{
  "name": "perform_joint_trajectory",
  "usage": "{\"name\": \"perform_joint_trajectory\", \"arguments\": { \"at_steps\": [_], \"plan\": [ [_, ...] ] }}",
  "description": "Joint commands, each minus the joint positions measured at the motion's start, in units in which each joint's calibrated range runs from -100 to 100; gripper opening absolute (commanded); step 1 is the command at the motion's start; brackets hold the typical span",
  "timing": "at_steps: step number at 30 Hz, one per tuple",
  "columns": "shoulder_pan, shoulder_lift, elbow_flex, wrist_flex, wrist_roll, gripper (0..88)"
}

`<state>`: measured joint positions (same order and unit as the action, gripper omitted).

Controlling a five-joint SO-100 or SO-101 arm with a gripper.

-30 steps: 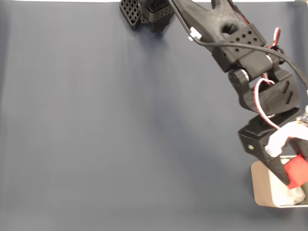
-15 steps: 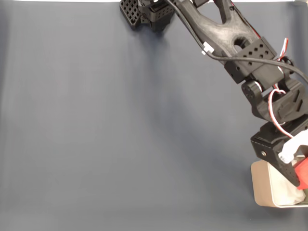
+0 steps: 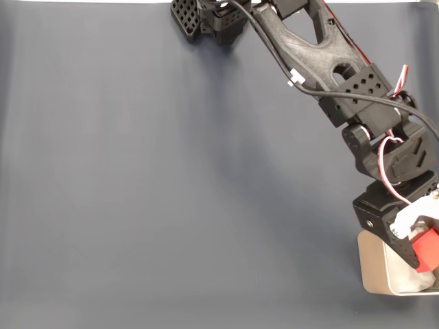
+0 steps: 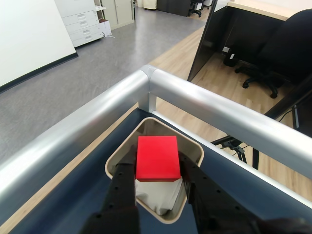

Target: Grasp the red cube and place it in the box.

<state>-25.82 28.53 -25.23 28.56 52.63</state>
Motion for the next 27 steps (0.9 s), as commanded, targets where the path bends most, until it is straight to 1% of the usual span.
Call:
{"name": "perform_joint_trajectory", "arguments": {
  "at_steps": [1,12,27],
  "plan": [
    [1.1,-0.9,-3.5,-1.3,-0.5,1.3],
    [2.5,-1.8,-2.9,-1.1,-1.1,1.3],
    [2.2,-2.0,-2.9,-1.0,-1.2,1.3]
  ]
}}
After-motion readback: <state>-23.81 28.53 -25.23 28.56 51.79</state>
